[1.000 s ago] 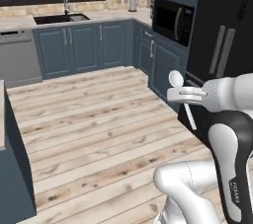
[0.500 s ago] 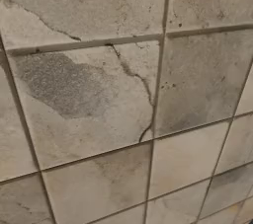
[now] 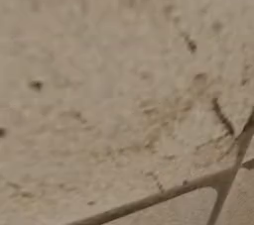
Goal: Take the fork and place it on the left side of the plate. Then take the spoon and place it on the right side of the plate. Make sure they're directly next to the plate.
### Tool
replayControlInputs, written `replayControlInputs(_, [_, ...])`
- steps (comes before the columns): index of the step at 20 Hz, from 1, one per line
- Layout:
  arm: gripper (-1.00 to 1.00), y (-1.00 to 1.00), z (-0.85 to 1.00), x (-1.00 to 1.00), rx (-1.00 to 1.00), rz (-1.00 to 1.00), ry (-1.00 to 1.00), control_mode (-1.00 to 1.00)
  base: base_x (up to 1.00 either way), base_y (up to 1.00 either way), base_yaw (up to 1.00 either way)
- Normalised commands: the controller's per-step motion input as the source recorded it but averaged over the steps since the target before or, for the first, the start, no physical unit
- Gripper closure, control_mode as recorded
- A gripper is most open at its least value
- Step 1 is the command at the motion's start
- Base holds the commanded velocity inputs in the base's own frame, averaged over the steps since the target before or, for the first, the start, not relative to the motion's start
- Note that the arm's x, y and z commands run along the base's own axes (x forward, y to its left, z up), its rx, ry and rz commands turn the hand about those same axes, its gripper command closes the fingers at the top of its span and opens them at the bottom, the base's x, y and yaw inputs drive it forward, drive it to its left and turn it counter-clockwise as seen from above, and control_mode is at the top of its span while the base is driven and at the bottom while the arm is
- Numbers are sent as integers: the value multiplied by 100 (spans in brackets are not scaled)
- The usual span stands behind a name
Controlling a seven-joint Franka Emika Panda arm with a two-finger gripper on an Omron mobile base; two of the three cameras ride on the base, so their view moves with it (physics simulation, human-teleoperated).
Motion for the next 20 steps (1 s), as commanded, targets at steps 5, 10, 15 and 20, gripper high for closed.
replayControlInputs(5, [100, 0, 0, 0, 0, 0, 0, 100, 94, 43, 0])
replayControlInputs(10, [100, 0, 0, 0, 0, 0, 0, 100, 16, 92, 0])
replayControlInputs(15, [100, 0, 0, 0, 0, 0, 0, 100, 0, 100, 0])
replayControlInputs(20, [100, 0, 0, 0, 0, 0, 0, 100, 10, 93, 0])
